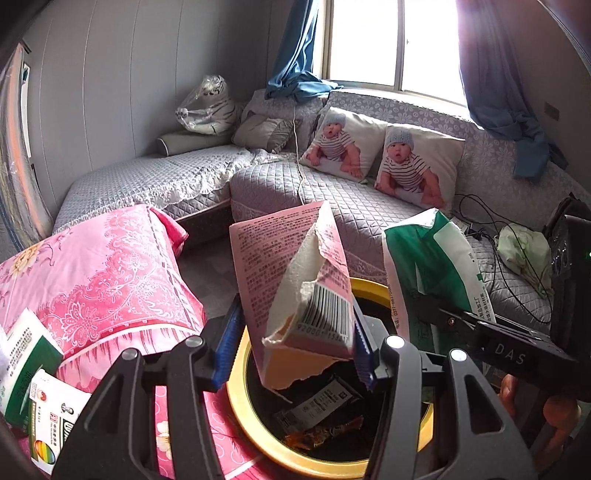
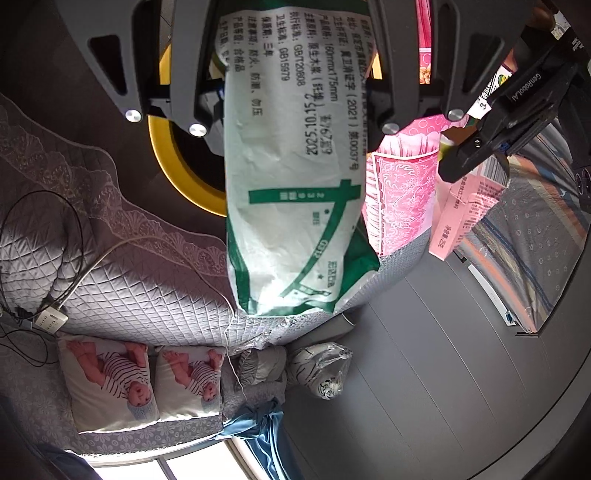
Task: Collect trash
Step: 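Open the left tool to drop the pink box while the right tool drops the bag, then reach the left tool to the white mesh foam sleeve and grasp it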
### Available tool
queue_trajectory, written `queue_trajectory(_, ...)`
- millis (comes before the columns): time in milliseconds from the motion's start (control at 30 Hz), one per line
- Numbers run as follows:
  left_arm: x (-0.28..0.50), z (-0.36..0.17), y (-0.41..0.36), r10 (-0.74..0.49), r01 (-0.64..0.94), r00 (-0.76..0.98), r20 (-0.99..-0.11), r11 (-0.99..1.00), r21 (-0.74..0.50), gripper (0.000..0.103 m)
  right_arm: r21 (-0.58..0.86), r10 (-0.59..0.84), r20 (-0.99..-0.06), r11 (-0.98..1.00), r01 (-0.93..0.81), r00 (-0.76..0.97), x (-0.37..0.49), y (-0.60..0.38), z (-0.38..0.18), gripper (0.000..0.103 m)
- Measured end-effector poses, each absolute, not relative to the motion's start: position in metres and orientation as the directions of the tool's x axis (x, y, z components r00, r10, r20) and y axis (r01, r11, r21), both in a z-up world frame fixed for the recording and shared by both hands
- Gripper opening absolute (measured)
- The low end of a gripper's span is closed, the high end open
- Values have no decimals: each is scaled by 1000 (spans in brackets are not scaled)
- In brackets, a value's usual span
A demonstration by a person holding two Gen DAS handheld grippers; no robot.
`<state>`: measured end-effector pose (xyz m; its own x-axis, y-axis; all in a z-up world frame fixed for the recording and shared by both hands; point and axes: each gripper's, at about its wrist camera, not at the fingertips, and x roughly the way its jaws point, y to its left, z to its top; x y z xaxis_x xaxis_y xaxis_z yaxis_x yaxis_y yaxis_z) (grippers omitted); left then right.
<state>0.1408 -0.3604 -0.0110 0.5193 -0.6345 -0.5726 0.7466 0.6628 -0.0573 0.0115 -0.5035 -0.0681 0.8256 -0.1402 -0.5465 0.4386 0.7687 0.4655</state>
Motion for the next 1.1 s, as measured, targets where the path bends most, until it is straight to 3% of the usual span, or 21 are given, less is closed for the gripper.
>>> queue_trajectory(100,149,-18,-361,-616,730,518,-593,680,-69,60,469,-141,-563,757,455,815,13,-508,-70,56)
queue_trajectory(167,154,-20,-356,-614,715,511,-601,692,-99,77,480,-162,-566,732,483,808,8,-512,-69,64)
queue_trajectory(233,159,-21,-350,-615,697,507,-604,705,-133,90,482,-190,-564,714,507,804,2,-517,-67,65)
queue_trajectory(500,166,-9,-318,-596,631,573,-563,759,-160,95,513,-210,-521,697,500,827,-20,-517,-55,68)
queue_trajectory(767,160,18,-272,-599,629,618,-509,765,-138,95,574,-70,-472,733,366,879,-6,-480,-50,70)
queue_trajectory(967,164,27,-202,-557,604,673,-487,794,-74,95,538,52,-443,814,220,895,25,-424,-33,70)
queue_trajectory(1100,168,26,-136,-512,590,730,-452,806,40,95,511,104,-444,845,156,890,41,-394,-23,70)
